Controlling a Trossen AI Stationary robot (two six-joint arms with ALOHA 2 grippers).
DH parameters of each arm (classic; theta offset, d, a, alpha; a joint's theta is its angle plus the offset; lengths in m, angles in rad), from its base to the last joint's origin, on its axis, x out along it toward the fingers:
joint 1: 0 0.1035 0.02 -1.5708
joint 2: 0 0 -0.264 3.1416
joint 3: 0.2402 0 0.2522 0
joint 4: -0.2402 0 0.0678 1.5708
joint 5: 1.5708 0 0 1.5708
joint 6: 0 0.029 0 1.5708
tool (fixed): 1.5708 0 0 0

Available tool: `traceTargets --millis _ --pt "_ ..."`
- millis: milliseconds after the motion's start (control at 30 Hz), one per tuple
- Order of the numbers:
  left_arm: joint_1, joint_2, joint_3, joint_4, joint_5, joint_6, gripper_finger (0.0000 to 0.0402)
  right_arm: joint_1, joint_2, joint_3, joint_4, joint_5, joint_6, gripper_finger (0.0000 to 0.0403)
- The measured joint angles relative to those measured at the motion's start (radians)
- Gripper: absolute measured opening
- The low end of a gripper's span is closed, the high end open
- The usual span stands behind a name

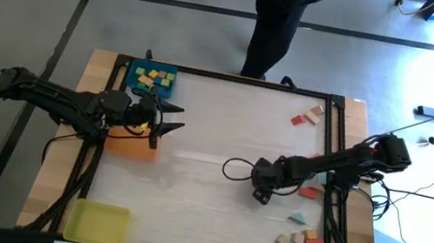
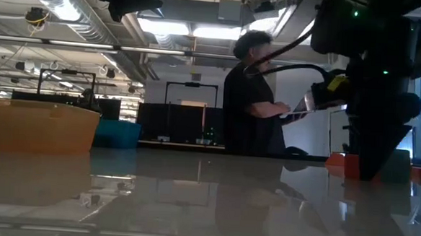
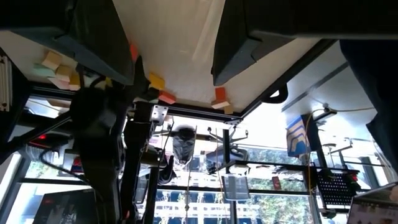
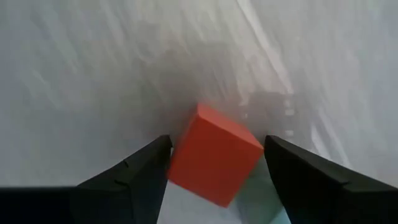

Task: Sort blocks by size
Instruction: Put the red cube block into the blue bin

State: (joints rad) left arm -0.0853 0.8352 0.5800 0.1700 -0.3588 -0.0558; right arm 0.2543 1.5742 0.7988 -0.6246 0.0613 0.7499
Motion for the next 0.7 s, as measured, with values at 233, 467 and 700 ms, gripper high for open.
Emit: traceTargets --millis 233,467,700 --pt "0.000 0.000 0.000 -0.001 0.000 0.002 0.0205 0.001 0.032 0.003 0.017 -0.021 0.020 0.0242" --pt "0.000 0.000 0.000 0.003 0.000 0.003 0.0205 0.000 0.029 0.004 -0.019 -0.016 0.015 0.0146" --pt "0.000 0.000 0.000 -0.002 0.000 -0.005 0.0205 0.002 -0.022 0.033 -0.058 -0.157 -0.104 0.0133"
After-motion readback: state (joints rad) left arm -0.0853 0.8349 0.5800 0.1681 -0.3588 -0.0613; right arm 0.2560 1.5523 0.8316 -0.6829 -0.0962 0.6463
